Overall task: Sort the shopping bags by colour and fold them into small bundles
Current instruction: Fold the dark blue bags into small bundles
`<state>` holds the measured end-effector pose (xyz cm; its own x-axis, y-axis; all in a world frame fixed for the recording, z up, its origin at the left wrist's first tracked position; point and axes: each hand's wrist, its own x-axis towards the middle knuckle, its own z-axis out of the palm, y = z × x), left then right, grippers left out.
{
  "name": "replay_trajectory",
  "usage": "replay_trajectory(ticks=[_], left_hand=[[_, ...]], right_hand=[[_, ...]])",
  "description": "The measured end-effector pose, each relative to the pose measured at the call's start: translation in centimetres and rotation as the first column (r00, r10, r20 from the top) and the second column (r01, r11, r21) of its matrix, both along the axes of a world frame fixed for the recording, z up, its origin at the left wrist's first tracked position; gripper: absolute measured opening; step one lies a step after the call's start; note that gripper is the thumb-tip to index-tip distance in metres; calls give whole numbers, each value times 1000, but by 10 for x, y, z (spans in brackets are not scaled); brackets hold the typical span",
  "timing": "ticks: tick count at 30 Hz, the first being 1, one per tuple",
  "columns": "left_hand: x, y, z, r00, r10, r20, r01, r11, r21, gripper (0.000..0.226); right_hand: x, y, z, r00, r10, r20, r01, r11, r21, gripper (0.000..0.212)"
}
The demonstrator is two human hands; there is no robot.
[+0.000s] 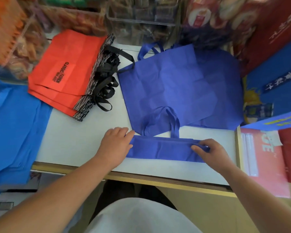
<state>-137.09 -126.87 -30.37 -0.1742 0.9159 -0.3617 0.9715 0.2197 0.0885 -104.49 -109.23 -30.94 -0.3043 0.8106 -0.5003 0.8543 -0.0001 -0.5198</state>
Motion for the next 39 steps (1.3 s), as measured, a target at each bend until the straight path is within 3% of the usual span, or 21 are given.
replay_trajectory(ticks=[2, 5, 9, 12, 15, 19, 22, 25, 27, 29, 31, 34, 36, 39], left_hand=[[10, 2, -5, 994, -98, -44, 101, 991, 86, 63], [31, 1, -14, 958, -275, -78, 280, 958, 62, 65], [41, -9, -35, 989, -144, -42, 133, 969, -207, 71], [38, -13, -45, 997, -46, 62, 58, 978, -199, 73], [32, -12, -47, 993, -42, 113, 62, 981, -184, 76], [29, -11, -41, 992, -75, 100, 95, 973, -212, 84], [31, -15, -41, 992, -54, 112, 66, 992, -106, 73], [28, -29, -42, 990, 42, 135, -50, 997, 58, 50], [26, -41, -41, 993, 68, 98, -72, 997, 35, 36], [28, -51, -41, 994, 95, 58, -93, 995, -34, 46], [30, -57, -41, 988, 136, 75, -131, 989, -67, 51], [33, -59, -41, 977, 191, 91, -177, 974, -141, 55], [37, -55, -40, 963, 244, 110, -233, 967, -101, 57], [48, -49, -40, 942, 316, 113, -304, 946, -110, 61]], right_hand=[[-6, -1, -9, 997, -83, 6, 83, 996, 26, 30], [-17, -2, -18, 975, -219, 47, 217, 975, 56, 54], [-24, -4, -22, 909, -349, 229, 336, 937, 96, 85], [-23, -9, -26, 879, -449, 162, 448, 893, 45, 80], [-20, -10, -28, 794, -602, 81, 608, 789, -90, 64], [-20, -9, -12, 760, -649, -30, 623, 741, -251, 44], [-29, -13, 19, 811, -568, -143, 546, 821, -164, 27], [-49, -6, 53, 884, -394, -253, 404, 915, -16, 25], [-71, 10, 67, 926, -264, -269, 292, 954, 70, 26], [-103, 30, 70, 963, -128, -236, 174, 967, 188, 26], [-138, 48, 66, 998, 33, -52, -13, 935, 353, 47], [-174, 54, 48, 976, 124, 179, -193, 871, 451, 88], [-183, 39, 37, 975, 149, 167, -215, 829, 516, 93], [-181, -5, 11, 968, 239, 77, -236, 762, 603, 83]])
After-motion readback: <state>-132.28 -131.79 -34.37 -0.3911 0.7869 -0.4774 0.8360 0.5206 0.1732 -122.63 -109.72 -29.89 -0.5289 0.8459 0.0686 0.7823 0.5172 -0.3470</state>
